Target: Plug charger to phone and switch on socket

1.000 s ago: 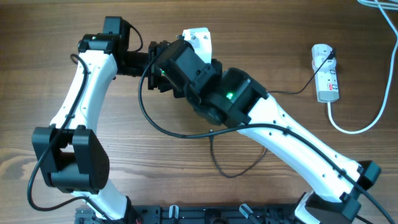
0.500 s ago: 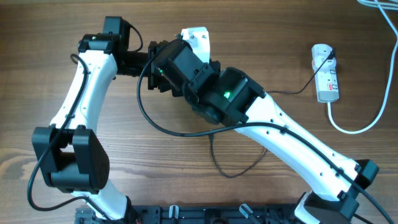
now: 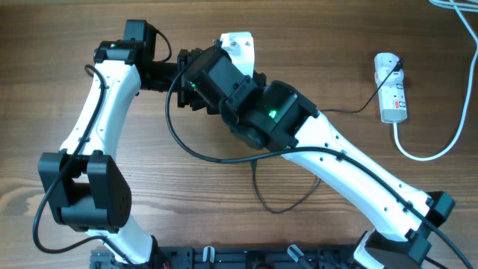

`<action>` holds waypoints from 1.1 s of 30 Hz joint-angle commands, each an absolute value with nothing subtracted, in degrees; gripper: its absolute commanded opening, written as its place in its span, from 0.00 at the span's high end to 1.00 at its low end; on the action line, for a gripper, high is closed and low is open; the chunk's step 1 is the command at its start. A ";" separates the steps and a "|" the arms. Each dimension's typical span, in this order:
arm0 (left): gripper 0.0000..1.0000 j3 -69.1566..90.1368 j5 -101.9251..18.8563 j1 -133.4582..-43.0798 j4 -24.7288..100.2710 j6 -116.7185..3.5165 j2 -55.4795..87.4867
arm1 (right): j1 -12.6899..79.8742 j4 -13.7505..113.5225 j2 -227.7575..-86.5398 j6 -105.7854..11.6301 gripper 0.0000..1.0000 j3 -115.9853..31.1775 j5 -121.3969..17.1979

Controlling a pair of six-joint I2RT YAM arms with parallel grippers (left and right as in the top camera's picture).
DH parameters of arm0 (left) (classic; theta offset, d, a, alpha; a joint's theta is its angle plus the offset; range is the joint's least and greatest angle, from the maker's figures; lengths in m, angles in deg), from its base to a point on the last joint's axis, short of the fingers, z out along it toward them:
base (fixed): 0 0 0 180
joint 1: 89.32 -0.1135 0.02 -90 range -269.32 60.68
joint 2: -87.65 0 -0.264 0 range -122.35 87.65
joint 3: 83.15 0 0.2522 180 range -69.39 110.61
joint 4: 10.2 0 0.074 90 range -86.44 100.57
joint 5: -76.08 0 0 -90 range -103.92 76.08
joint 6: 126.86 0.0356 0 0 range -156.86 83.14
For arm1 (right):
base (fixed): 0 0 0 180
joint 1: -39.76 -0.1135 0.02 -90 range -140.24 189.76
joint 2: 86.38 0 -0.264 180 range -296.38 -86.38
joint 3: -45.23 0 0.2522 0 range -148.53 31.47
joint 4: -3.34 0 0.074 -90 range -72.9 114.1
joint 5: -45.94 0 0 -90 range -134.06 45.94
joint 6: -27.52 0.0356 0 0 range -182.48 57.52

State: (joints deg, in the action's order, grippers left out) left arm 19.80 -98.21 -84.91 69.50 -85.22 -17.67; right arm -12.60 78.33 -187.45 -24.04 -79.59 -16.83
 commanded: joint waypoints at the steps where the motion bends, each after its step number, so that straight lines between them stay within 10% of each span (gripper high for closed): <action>1: 0.36 19.89 -101.77 -84.91 69.32 -85.27 -15.74 | -12.69 78.40 -188.17 -21.77 0.85 -80.56 -15.37; 11: 0.34 19.89 -101.75 -84.91 69.30 -85.27 -15.74 | -12.69 78.07 -188.17 -21.53 0.96 -80.56 -15.35; 20: 0.00 19.89 -101.75 -84.91 68.88 -85.31 -15.74 | -12.67 77.11 -188.17 -9.57 0.96 -80.56 -11.83; 26: 0.00 19.89 -101.75 -84.94 68.88 -85.33 -15.74 | -12.67 77.09 -187.76 4.05 0.96 -80.60 -8.68; 33: 0.36 19.89 -101.68 -84.98 68.45 -85.40 -15.74 | -12.67 77.41 -185.57 36.57 0.96 -80.60 -8.51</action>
